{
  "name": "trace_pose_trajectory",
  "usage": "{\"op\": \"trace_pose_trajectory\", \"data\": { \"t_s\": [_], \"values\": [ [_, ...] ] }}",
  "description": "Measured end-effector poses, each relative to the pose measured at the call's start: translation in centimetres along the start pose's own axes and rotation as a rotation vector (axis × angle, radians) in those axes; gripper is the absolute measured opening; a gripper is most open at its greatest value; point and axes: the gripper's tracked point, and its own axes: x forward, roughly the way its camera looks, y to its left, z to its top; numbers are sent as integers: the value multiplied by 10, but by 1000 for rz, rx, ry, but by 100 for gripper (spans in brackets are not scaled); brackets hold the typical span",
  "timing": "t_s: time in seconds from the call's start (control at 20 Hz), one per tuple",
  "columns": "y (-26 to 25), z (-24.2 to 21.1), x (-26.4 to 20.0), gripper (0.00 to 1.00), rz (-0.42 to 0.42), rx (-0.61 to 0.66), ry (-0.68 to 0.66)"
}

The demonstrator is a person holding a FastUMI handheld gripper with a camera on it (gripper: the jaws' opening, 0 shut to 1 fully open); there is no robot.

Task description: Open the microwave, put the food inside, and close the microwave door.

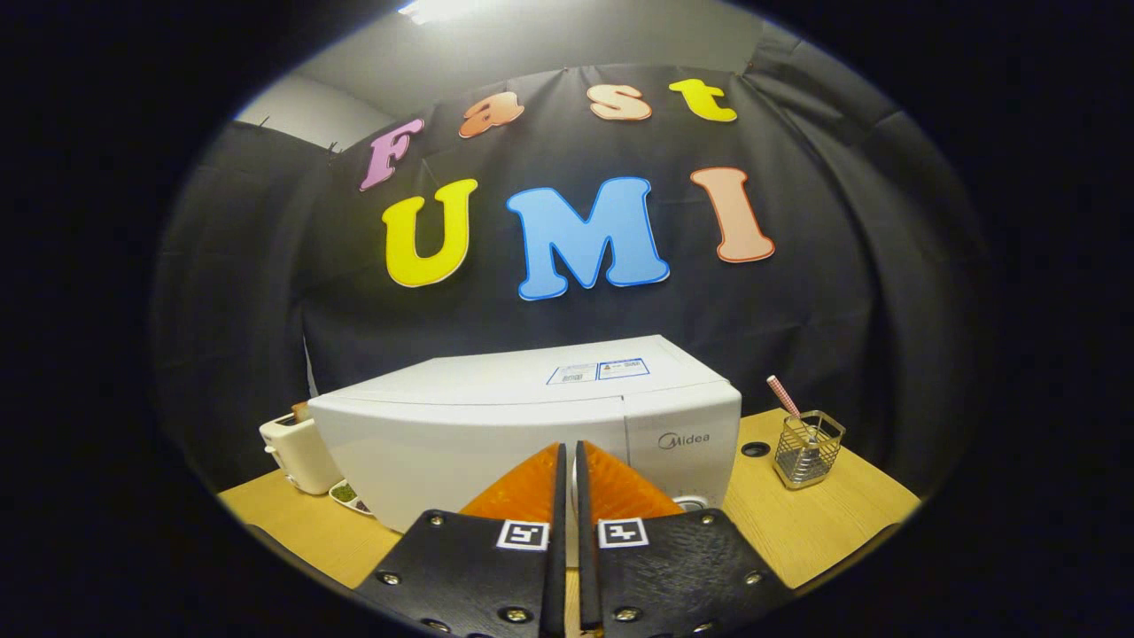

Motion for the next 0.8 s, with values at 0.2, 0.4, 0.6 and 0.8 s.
{"op": "trace_pose_trajectory", "data": {
  "t_s": [0.2, 0.4, 0.6, 0.8],
  "values": [
    [8, 13, -36, 85, 49, 0, 5],
    [6, 60, -74, 98, 21, -34, -48],
    [12, 131, -107, 98, 22, -54, -108],
    [12, 189, -132, 98, 7, -89, -156]
  ]
}}
